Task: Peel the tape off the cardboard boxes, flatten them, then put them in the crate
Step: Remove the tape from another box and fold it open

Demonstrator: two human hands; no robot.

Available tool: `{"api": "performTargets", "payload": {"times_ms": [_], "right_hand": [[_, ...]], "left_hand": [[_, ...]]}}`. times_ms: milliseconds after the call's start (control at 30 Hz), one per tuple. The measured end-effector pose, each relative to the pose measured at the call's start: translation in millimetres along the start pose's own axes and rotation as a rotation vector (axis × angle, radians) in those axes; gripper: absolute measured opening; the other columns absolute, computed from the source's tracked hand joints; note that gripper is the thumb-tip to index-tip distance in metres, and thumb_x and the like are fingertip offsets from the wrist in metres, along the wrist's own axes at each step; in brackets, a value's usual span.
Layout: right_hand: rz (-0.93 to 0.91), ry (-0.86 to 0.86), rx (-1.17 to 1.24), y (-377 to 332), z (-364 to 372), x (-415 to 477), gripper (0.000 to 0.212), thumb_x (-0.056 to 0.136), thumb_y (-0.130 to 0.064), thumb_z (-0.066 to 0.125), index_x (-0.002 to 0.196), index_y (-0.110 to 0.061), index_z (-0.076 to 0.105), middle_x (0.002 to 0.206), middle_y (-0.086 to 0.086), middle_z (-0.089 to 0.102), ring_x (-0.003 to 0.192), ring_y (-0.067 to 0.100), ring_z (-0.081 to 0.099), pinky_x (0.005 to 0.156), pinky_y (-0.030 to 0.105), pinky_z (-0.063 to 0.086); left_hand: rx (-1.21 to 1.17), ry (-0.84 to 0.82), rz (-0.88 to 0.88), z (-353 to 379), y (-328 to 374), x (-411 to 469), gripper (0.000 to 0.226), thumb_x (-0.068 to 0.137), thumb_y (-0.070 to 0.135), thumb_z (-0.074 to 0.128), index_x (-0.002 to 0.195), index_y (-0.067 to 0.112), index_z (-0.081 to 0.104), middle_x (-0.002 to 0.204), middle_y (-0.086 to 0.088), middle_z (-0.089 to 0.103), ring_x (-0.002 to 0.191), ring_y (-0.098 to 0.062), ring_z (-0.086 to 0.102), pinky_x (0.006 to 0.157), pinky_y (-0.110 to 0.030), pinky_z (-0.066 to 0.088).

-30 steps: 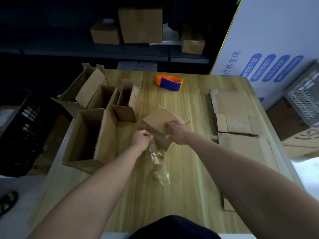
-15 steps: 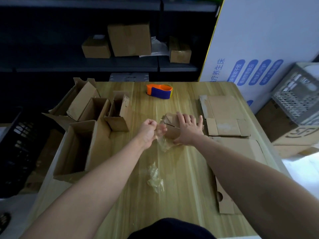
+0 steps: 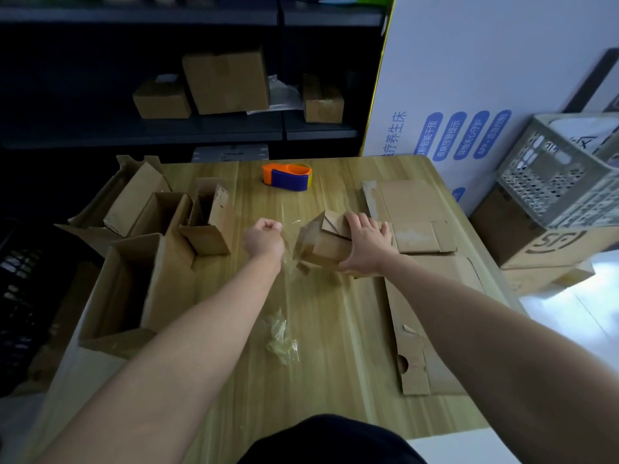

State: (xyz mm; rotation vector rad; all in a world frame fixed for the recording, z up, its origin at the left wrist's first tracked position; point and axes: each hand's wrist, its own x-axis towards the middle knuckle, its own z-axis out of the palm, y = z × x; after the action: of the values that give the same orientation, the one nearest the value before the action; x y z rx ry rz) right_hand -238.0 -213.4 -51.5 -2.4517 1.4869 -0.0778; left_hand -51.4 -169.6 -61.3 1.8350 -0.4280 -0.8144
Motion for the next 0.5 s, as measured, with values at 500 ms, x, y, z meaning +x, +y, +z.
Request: {"api": "performTargets", "payload": {"times_ms": [500], "right_hand": [[0.018,0.042,0.178,19.2,-16.4,-31.1,0.1,0.057,-0.035,0.081,0.138,-0.019,0.023,0.128,0.003,0.037,0.119,0.025,0.037,0.106,0.052,0.029]], "left_hand": [[-0.39,0.286,-0.158,-40.5,-20.7,7.3,0.022,0.088,-0.003,0.054,0.075,0.012,0.062,0.092,-0.009,0.068,0.073,-0.014,0.063,0.06,-0.018,0.05]]}}
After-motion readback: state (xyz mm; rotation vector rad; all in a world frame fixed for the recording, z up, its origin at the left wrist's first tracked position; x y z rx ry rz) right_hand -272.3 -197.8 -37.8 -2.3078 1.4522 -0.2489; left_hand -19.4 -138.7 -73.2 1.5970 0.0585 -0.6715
